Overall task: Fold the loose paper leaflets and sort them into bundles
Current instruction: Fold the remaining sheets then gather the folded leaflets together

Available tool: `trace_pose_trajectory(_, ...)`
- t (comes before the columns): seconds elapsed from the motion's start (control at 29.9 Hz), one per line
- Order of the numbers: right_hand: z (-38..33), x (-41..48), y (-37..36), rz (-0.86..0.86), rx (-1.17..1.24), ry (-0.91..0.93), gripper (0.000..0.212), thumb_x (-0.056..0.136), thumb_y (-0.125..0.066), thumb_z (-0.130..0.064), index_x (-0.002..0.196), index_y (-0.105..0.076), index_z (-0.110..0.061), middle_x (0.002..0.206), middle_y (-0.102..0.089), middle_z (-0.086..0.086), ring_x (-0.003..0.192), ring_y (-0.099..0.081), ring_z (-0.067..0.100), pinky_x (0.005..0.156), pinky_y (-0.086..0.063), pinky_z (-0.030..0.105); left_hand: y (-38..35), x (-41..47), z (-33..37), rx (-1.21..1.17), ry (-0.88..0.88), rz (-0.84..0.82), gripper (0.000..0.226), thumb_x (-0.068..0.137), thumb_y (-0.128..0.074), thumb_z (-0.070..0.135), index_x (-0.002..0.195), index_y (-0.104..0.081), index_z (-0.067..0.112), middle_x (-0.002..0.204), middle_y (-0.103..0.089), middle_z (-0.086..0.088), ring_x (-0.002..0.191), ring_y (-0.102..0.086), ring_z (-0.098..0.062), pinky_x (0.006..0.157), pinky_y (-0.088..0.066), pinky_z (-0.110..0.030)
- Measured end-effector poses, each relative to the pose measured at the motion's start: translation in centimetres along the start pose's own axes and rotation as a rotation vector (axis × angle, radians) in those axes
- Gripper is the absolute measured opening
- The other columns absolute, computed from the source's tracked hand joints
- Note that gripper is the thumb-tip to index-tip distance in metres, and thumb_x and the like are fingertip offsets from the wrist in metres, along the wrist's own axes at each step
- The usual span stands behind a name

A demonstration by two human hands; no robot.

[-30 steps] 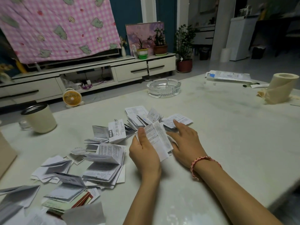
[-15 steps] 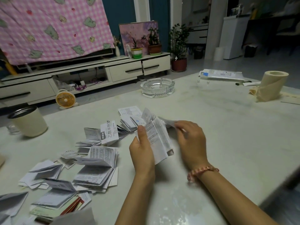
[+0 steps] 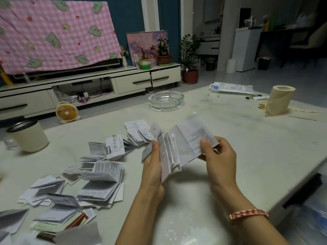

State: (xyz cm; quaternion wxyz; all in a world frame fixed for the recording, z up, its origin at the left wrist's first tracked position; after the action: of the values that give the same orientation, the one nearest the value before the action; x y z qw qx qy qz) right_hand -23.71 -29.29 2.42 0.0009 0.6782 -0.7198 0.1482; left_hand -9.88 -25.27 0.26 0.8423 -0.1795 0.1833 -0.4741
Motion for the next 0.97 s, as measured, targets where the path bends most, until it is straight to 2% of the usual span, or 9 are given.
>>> trace_pose_trajectory(0.1, -1.5, -0.4, 0.5, 0.131, -0.231, 0.291, 0.017, 0.087, -0.061, -0.008, 0.076, -0.052, -0.018, 0.071, -0.056, -0.007, 0.063, -0.050, 0.003, 0.060, -0.041, 0.014, 0.1, -0.4, 0.8, 0.114, -0.138, 0.115, 0.051, 0.084, -0.046, 0.056, 0.111, -0.062, 0.016, 0.108, -0.069, -0.008, 0.095, -0.066, -0.023, 0.090, -0.051, -0.045)
trace_pose_trajectory(0.23, -0.5, -1.9, -2.3, -0.256, -0.214, 0.226, 0.029, 0.092, -0.055, -0.013, 0.063, -0.050, -0.013, 0.055, -0.046, -0.011, 0.053, -0.039, 0.003, 0.053, -0.034, 0.015, -0.8, -1.1, 0.3, 0.100, -0.084, 0.067, 0.037, 0.094, -0.043, 0.045, 0.091, -0.065, 0.016, 0.093, -0.072, -0.006, 0.089, -0.067, -0.020, 0.090, -0.051, -0.039)
trace_pose_trajectory(0.3, 0.6, -2.2, -2.9, -0.336, -0.324, 0.205, 0.027, 0.089, -0.056, -0.004, 0.062, -0.054, -0.006, 0.058, -0.044, -0.009, 0.054, -0.037, 0.006, 0.052, -0.031, 0.014, -0.8, -0.9, -0.1, 0.027, -0.011, 0.040, 0.040, 0.092, -0.046, 0.046, 0.092, -0.067, 0.013, 0.091, -0.073, -0.008, 0.090, -0.067, -0.024, 0.091, -0.050, -0.039)
trace_pose_trajectory(0.4, 1.7, -1.9, -2.9, -0.364, -0.451, 0.175, 0.016, 0.076, -0.054, 0.012, 0.075, -0.065, 0.000, 0.076, -0.056, 0.003, 0.066, -0.049, 0.012, 0.057, -0.037, 0.012, -0.6, -0.5, -0.3, 0.026, 0.001, 0.057, 0.042, 0.092, -0.046, 0.047, 0.101, -0.066, 0.011, 0.103, -0.070, -0.012, 0.097, -0.066, -0.025, 0.094, -0.049, -0.040)
trace_pose_trajectory(0.5, 1.8, -2.0, -3.1, -0.351, -0.332, 0.110, 0.038, 0.076, -0.050, 0.014, 0.091, -0.061, -0.020, 0.087, -0.062, 0.004, 0.074, -0.055, 0.012, 0.065, -0.044, 0.019, -0.6, -0.3, -0.8, -0.009, 0.014, 0.065, 0.042, 0.091, -0.046, 0.048, 0.102, -0.066, 0.012, 0.106, -0.070, -0.013, 0.099, -0.066, -0.027, 0.095, -0.048, -0.044)
trace_pose_trajectory(0.64, 1.3, -2.0, -2.4, -0.228, -0.314, 0.128, 0.057, 0.073, -0.056, 0.012, 0.107, -0.044, -0.033, 0.098, -0.043, -0.003, 0.078, -0.046, 0.001, 0.068, -0.040, 0.008, -0.7, -0.2, -1.0, -0.028, 0.032, 0.067, 0.043, 0.091, -0.046, 0.048, 0.103, -0.065, 0.012, 0.100, -0.072, -0.012, 0.094, -0.067, -0.027, 0.089, -0.051, -0.042)
trace_pose_trajectory(0.7, 1.5, -1.6, -2.1, -0.196, -0.323, 0.075, 0.065, 0.071, -0.063, 0.011, 0.120, -0.042, -0.026, 0.106, -0.040, -0.005, 0.089, -0.047, 0.007, 0.076, -0.046, 0.017, -1.0, -0.5, -1.2, 0.017, 0.011, 0.086, 0.040, 0.091, -0.046, 0.049, 0.097, -0.066, 0.014, 0.096, -0.072, -0.008, 0.090, -0.067, -0.025, 0.080, -0.054, -0.037)
trace_pose_trajectory(0.84, 1.7, -1.7, -2.4, -0.223, -0.195, 0.045, 0.008, 0.089, -0.058, -0.008, 0.083, -0.058, -0.012, 0.073, -0.059, -0.011, 0.067, -0.051, 0.005, 0.059, -0.043, 0.023, -1.0, -1.1, -0.9, 0.217, -0.146, 0.216, 0.031, 0.095, -0.042, 0.043, 0.087, -0.060, 0.019, 0.093, -0.066, -0.001, 0.090, -0.063, -0.019, 0.082, -0.050, -0.030)
trace_pose_trajectory(0.97, 1.4, -2.1, -3.1, -0.341, -0.017, -0.061, 0.039, 0.096, -0.037, -0.037, 0.093, -0.066, -0.012, 0.072, -0.063, -0.009, 0.064, -0.055, 0.002, 0.058, -0.042, 0.012, -0.1, -0.8, 0.0, 0.341, -0.324, 0.323, 0.034, 0.096, -0.044, 0.037, 0.105, -0.060, 0.009, 0.105, -0.066, -0.008, 0.099, -0.062, -0.023, 0.090, -0.049, -0.034)
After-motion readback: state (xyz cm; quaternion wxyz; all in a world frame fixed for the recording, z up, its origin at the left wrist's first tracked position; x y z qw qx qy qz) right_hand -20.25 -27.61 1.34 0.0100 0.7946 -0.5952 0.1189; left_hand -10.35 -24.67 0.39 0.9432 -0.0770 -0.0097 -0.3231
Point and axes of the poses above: each hand's wrist, its own x-axis towards the middle knuckle, its own y-axis out of the back of the hand, z = x × y, the point moved 4 cm from there along x, towards the middle knuckle
